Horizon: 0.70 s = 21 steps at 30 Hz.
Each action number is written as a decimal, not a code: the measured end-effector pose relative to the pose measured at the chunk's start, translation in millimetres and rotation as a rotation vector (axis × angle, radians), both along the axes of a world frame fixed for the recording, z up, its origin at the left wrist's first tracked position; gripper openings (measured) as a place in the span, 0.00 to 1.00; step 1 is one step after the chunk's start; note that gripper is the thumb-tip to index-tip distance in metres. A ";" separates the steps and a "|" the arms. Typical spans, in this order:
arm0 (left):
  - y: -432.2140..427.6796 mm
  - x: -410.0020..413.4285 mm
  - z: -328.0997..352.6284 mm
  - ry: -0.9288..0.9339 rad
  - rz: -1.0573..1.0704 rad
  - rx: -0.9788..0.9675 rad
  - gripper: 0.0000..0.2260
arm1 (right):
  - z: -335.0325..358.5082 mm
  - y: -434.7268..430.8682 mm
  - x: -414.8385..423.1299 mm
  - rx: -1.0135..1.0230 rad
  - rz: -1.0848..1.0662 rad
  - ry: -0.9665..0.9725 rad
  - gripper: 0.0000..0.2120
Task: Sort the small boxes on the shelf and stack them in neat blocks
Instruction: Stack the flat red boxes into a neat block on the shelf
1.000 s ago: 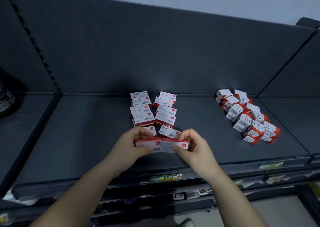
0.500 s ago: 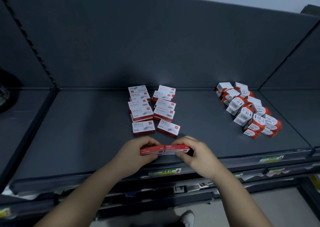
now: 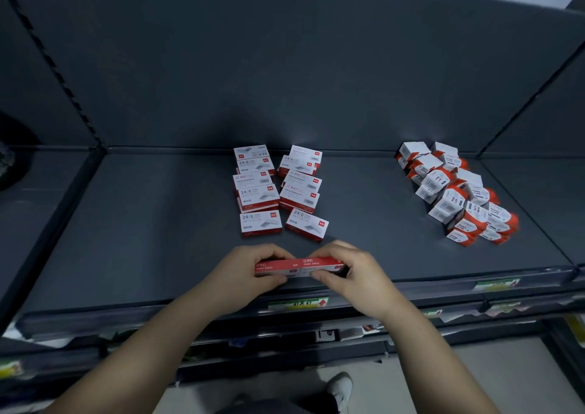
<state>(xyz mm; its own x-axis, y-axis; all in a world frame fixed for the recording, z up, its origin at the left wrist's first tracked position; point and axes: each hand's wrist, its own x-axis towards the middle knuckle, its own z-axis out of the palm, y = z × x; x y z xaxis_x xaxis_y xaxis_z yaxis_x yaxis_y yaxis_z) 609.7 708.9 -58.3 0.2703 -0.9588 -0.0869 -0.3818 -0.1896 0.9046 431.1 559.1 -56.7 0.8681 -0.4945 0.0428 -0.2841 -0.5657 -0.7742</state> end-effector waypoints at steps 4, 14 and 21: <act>0.4 -0.2 -1.1 -0.004 0.012 0.005 0.12 | -0.3 1.1 -0.4 -0.009 -0.004 0.005 0.10; -0.7 -0.3 -1.0 -0.017 -0.009 0.015 0.12 | 1.1 4.2 -2.1 0.015 -0.006 0.013 0.11; -0.7 -2.1 2.1 -0.031 -0.006 0.024 0.11 | 1.4 2.7 -0.3 0.018 -0.009 0.029 0.12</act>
<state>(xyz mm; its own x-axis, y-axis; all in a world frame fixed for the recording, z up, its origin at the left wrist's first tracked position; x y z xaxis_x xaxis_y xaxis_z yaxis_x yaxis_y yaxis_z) 607.7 708.2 -56.2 0.2678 -0.9581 -0.1017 -0.4109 -0.2090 0.8874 430.8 561.9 -55.3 0.8643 -0.5028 0.0088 -0.3117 -0.5493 -0.7753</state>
